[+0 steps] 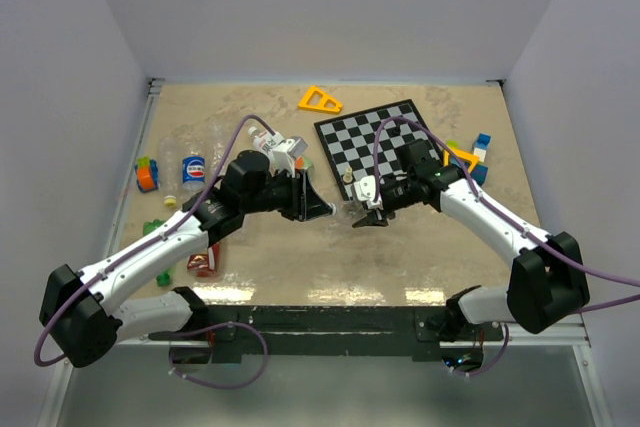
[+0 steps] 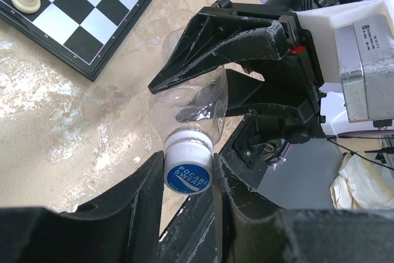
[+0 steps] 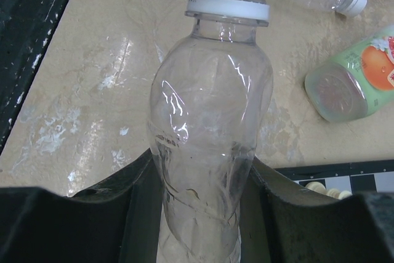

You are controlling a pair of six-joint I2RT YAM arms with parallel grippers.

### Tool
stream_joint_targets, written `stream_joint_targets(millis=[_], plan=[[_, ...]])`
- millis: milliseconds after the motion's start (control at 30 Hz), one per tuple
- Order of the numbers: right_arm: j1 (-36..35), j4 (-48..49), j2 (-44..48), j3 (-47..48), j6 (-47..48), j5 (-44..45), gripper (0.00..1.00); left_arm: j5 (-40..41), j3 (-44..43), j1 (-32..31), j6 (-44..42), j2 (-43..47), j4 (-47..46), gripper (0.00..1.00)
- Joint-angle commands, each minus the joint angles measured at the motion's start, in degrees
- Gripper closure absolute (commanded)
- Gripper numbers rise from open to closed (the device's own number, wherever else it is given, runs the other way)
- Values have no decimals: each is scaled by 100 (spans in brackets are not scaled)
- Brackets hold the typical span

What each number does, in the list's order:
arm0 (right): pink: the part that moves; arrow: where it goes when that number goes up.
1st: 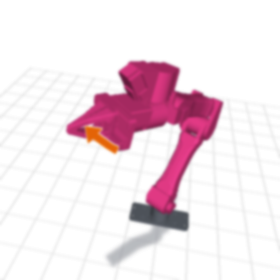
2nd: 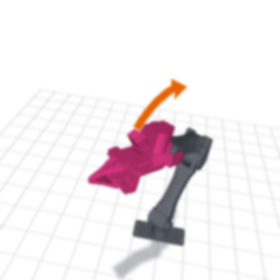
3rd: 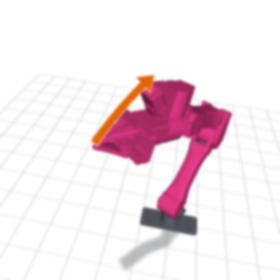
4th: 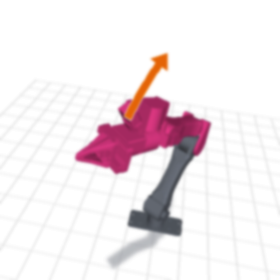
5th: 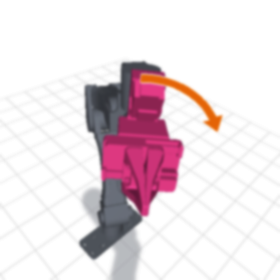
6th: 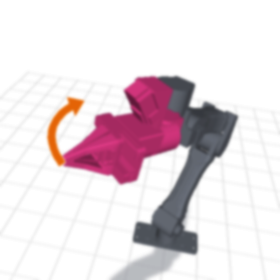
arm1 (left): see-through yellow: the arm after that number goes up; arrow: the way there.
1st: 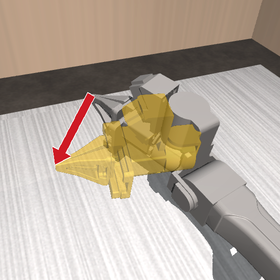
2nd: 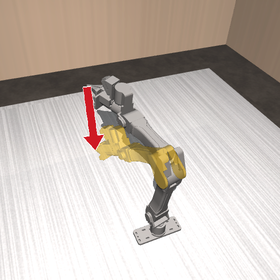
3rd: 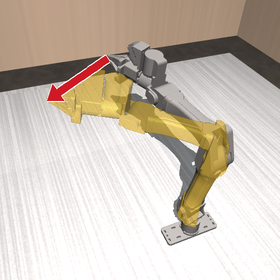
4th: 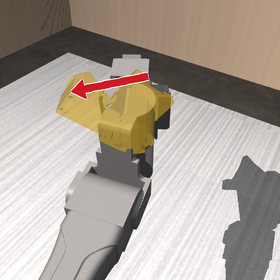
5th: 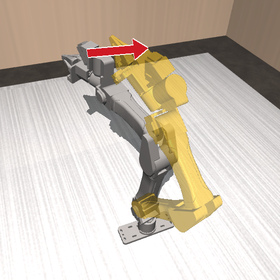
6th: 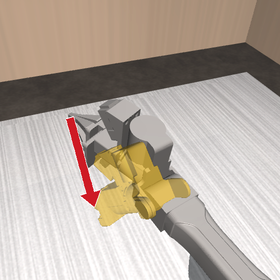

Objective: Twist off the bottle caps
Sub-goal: Unscrew the bottle cap from the plastic bottle.

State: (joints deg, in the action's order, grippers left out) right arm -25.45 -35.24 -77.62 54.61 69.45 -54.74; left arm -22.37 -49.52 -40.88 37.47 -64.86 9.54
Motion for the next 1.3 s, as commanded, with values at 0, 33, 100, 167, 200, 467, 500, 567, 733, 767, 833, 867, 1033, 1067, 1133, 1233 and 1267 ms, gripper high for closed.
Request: stream_joint_targets(millis=[0,33,100,167,200,467,500,567,733,767,833,867,1033,1067,1133,1233,1267], plan=[[58,-255,125,-47,104,139,100,207,-111,221,-47,281,101,100],[58,-246,125,-47,104,139,100,215,-120,221,-56,272,109,100],[58,-246,125,-47,104,139,100,233,-120,239,-82,290,136,100],[58,-246,125,-47,104,130,100,216,-120,265,-91,316,136,100],[58,-246,125,-47,104,139,100,198,-111,274,-100,325,136,100],[58,-237,125,-47,95,139,100,137,-128,441,-153,404,215,100],[58,-237,133,-47,95,139,100,128,-120,458,-161,404,215,100],[58,-237,134,-47,95,148,100,128,-111,485,-170,404,224,100],[58,-229,134,-56,95,139,100,101,-67,511,-188,387,197,100],[58,-237,134,-56,95,139,100,101,-76,502,-188,386,197,100],[58,-237,125,-56,95,148,100,93,-67,520,-197,386,189,100],[58,-237,133,-56,95,148,100,84,-76,520,-197,386,189,100],[58,-246,133,-56,95,157,100,75,-58,520,-214,351,145,100],[58,-237,134,-56,95,148,100,58,-58,529,-214,334,136,100],[58,-237,134,-56,95,148,100,49,-32,529,-205,316,110,100],[58,-228,134,-56,95,148,100,5,-32,529,-188,237,39,100],[58,-237,125,-56,95,157,100,-21,-32,520,-188,220,4,100]])
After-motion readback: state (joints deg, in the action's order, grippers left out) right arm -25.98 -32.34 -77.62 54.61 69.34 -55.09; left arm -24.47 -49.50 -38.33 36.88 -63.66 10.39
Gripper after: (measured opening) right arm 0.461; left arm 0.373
